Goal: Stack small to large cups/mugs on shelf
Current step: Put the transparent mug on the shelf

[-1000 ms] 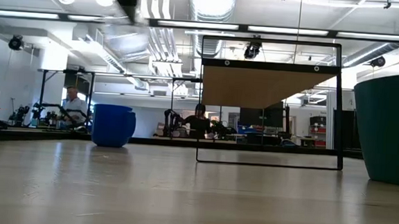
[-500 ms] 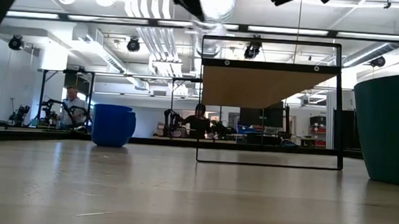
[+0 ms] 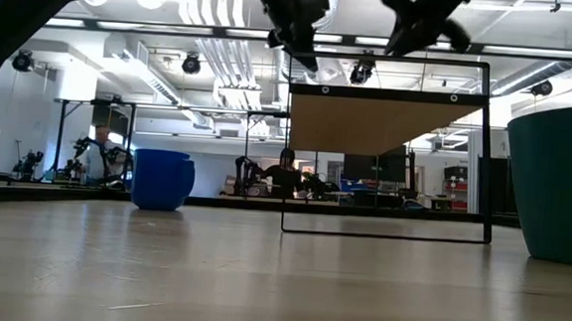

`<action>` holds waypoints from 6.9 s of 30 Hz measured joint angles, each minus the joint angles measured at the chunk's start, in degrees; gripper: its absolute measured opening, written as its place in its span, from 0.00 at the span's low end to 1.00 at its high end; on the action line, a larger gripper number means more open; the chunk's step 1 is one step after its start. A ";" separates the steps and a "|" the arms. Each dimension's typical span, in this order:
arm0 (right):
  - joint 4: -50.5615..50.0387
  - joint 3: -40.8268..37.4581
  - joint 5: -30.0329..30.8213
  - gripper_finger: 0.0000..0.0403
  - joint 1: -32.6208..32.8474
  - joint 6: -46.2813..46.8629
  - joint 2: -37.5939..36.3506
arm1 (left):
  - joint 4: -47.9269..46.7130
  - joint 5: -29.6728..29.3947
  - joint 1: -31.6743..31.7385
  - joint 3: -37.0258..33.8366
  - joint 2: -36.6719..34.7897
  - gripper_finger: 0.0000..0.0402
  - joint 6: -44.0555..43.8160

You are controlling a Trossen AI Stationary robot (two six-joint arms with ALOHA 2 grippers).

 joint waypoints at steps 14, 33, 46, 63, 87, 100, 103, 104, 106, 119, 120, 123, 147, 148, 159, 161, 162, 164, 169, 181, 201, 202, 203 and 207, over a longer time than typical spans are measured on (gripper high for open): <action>26.57 -12.82 -18.79 0.16 -11.12 3.74 0.23 | 1.50 6.57 3.88 -0.93 -0.63 0.00 -6.26; 27.39 -7.89 -24.68 0.16 -12.53 4.39 12.62 | 2.78 11.03 5.72 -3.43 -0.46 0.00 -12.15; 23.40 -7.38 -24.66 0.16 -13.42 4.61 13.09 | 8.52 11.29 6.00 -7.77 -0.40 0.00 -14.09; 18.08 -7.40 -26.18 0.16 -13.40 6.31 13.22 | 12.20 12.79 6.02 -9.51 -0.27 0.00 -15.08; 14.02 -7.42 -26.25 0.16 -13.42 6.14 13.16 | 15.97 14.96 6.24 -12.11 -0.31 0.00 -15.15; 14.41 -7.42 -26.20 0.16 -13.42 6.33 13.16 | 19.50 17.61 6.22 -12.46 -0.33 0.00 -18.03; 14.41 -7.42 -26.21 0.16 -13.42 6.32 13.16 | 19.48 17.68 6.28 -12.47 -0.31 0.00 -18.04; 14.44 -7.42 -26.20 0.16 -13.42 6.33 13.16 | 19.50 17.70 6.32 -12.48 -0.21 0.00 -18.05; 14.43 -7.42 -26.22 0.16 -13.42 6.31 13.16 | 19.85 17.82 6.37 -12.48 0.24 0.00 -18.14; 14.01 -7.55 -26.04 0.16 -13.60 5.94 13.28 | 22.01 16.90 6.74 -12.31 2.01 0.00 -18.12; 14.19 -7.55 -26.05 0.16 -13.68 5.94 13.38 | 22.39 16.90 6.74 -12.28 2.01 0.00 -18.11; 14.54 -7.53 -26.12 0.16 -14.07 6.13 14.53 | 22.47 16.88 6.72 -12.26 2.03 0.00 -18.11; 13.63 -3.09 -30.46 0.16 -14.28 3.60 20.02 | 20.69 16.68 9.37 -12.76 2.16 0.00 -18.09; 13.62 -3.09 -30.67 0.16 -14.28 3.69 20.02 | 20.66 16.68 9.37 -12.76 2.16 0.00 -18.08; 11.03 -2.81 -31.83 0.16 -13.23 3.31 17.67 | 19.87 16.78 9.76 -12.85 2.14 0.00 -18.04; 11.06 -2.81 -31.26 0.16 -13.29 3.10 16.89 | 18.67 17.35 9.76 -12.85 2.14 0.00 -18.03; 11.06 -2.79 -30.05 0.16 -13.30 2.72 16.62 | 18.33 17.44 9.76 -12.85 2.14 0.00 -18.03; 11.09 -2.79 -27.23 0.16 -13.31 1.66 16.33 | 18.28 17.44 9.76 -12.85 2.14 0.00 -18.03; 11.15 -2.77 -26.64 0.16 -13.96 -0.13 16.70 | 18.32 17.64 9.76 -12.83 2.14 0.00 -18.01; 11.53 -2.77 -26.65 0.16 -14.74 -0.20 20.12 | 18.45 18.34 9.69 -12.83 2.12 0.00 -17.96; 13.87 -2.77 -26.65 0.16 -15.26 0.28 20.57 | 19.48 20.01 9.58 -12.83 2.09 0.00 -17.94; 14.01 -2.77 -26.65 0.16 -15.28 0.30 20.57 | 19.56 20.02 9.58 -12.83 2.09 0.00 -17.88; 14.03 -2.79 -26.65 0.16 -15.30 0.30 20.57 | 19.74 20.02 9.58 -12.83 2.09 0.00 -17.79; 14.10 -2.79 -26.62 0.16 -15.30 0.30 20.57 | 20.48 20.05 9.58 -12.83 2.09 0.00 -17.57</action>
